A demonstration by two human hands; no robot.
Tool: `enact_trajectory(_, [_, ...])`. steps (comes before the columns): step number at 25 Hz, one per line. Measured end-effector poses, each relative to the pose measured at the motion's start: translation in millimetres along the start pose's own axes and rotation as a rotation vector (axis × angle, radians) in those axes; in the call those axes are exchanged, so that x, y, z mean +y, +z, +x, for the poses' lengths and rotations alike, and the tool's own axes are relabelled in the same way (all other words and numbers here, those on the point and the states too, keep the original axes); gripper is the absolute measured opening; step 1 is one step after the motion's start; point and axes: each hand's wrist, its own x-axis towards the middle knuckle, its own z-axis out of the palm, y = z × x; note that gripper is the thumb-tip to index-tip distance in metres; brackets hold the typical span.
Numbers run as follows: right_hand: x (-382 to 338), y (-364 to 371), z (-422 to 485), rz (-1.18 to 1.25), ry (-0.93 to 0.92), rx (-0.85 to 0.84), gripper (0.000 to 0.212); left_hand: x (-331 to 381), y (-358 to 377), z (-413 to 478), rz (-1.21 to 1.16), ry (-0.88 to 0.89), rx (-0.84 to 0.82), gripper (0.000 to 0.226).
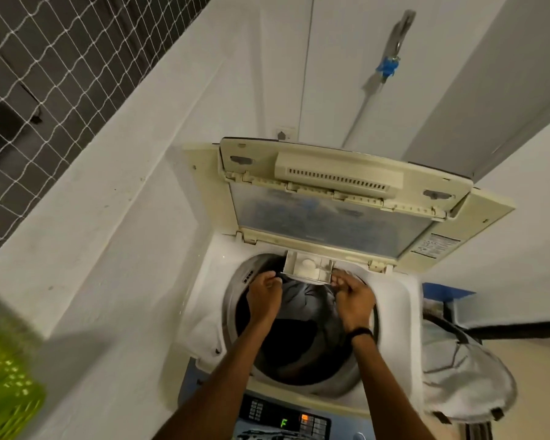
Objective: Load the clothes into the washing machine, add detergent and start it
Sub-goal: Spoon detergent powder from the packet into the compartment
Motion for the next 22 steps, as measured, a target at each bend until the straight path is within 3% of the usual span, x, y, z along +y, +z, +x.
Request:
enact_trajectory(5, [5,7,-13,-0.224,-0.190,-0.046,0.043,3,15,3,0.083,0.018,-0.036,0.036])
enact_trajectory(8, [4,6,-10,-0.266,-0.265,-0.046,0.046,4,20,0,0.120,0.018,-0.048,0.022])
enact_trajectory(10, [4,5,-9,-0.269,-0.288,-0.057,0.046,4,21,0,0.155,0.024,-0.054,0.035])
enact_trajectory(13, [0,4,-10,-0.279,-0.314,-0.041,0.044,6,19,0,0.134,0.021,-0.069,0.024])
enact_trajectory(16, [-8,2,-12,-0.275,-0.367,-0.009,0.045,9,12,-1,0.124,0.035,-0.053,0.041])
enact_trajectory(22, [-27,-1,-20,-0.171,-0.369,0.030,0.045,17,-13,-4,0.027,0.065,0.063,0.042])
